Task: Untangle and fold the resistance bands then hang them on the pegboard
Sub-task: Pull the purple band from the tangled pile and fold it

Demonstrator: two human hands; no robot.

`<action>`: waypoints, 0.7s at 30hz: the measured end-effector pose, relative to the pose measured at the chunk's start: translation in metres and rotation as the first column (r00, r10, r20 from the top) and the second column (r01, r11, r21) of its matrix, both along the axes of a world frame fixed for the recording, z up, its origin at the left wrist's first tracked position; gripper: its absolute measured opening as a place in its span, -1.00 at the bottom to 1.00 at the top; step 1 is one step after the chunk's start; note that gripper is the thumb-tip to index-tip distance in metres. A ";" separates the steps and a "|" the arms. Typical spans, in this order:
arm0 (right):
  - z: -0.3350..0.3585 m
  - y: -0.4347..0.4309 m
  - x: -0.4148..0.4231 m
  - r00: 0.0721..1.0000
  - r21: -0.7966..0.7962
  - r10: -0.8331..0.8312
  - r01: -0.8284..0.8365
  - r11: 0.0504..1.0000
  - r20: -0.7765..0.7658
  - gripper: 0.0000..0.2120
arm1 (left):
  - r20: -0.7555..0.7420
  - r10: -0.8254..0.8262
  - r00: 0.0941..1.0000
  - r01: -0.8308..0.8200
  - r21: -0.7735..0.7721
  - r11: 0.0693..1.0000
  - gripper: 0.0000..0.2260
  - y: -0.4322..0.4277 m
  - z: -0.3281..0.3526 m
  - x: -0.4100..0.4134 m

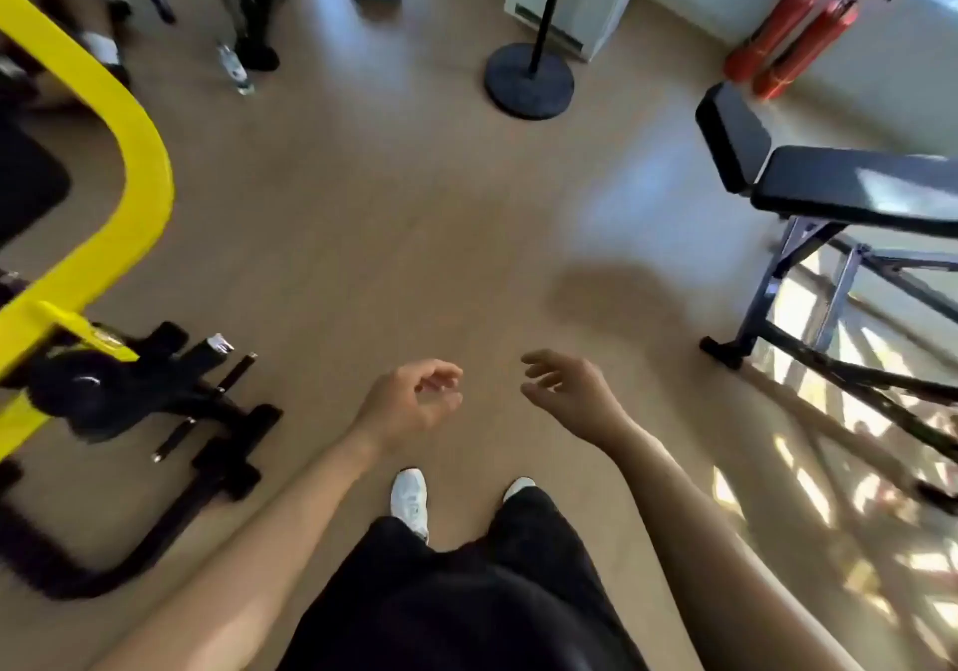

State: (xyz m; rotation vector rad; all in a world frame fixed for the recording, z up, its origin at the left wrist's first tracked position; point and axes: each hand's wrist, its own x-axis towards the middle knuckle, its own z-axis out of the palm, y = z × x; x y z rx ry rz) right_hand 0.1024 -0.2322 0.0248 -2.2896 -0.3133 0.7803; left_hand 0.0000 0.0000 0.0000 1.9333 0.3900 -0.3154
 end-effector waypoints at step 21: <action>-0.038 0.098 0.239 0.972 -0.035 0.191 -0.197 0.980 -0.138 -0.63 | -0.205 -0.046 0.978 0.079 0.155 0.985 -0.84 0.101 -0.005 0.244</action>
